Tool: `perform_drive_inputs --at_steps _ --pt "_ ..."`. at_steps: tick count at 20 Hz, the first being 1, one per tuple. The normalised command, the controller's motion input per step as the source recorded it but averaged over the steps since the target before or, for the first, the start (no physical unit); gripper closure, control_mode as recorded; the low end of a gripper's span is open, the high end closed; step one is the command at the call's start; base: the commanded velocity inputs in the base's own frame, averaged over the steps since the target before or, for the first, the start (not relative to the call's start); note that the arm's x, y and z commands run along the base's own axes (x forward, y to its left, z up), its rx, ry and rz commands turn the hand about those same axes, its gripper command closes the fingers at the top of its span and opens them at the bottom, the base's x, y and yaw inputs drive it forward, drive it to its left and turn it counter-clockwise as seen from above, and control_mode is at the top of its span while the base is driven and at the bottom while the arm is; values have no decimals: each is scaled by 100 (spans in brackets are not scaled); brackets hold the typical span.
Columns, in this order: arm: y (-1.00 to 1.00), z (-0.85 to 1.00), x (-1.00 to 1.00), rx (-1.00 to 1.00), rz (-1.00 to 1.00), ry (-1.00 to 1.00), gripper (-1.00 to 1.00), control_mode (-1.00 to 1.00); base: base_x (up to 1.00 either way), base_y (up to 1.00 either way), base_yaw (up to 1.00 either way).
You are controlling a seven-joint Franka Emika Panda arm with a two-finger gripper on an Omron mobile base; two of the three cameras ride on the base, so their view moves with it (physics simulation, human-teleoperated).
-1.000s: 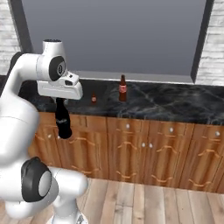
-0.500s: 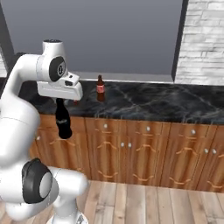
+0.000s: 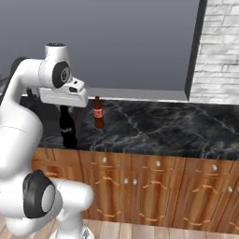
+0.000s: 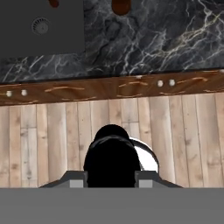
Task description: Place the large bottle from the dining counter next to the other large bottle outside the sink, and place the small bottle from the dining counter next to the other small bottle inside the sink.
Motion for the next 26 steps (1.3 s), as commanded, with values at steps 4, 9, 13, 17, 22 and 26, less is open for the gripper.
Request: perform_drive_inputs --at_steps 4,9,13,17,22,26 --pt "0 0 0 0 0 0 100 100 41 -17 0" --pt "0 0 0 0 0 0 100 100 49 -16 0" --pt "0 0 0 0 0 0 100 100 76 -13 0" --pt "0 0 0 0 0 0 100 100 38 -10 0" --pt "0 0 0 0 0 0 100 100 1 0 0" --pt "0 0 0 0 0 0 100 100 0 0 0"
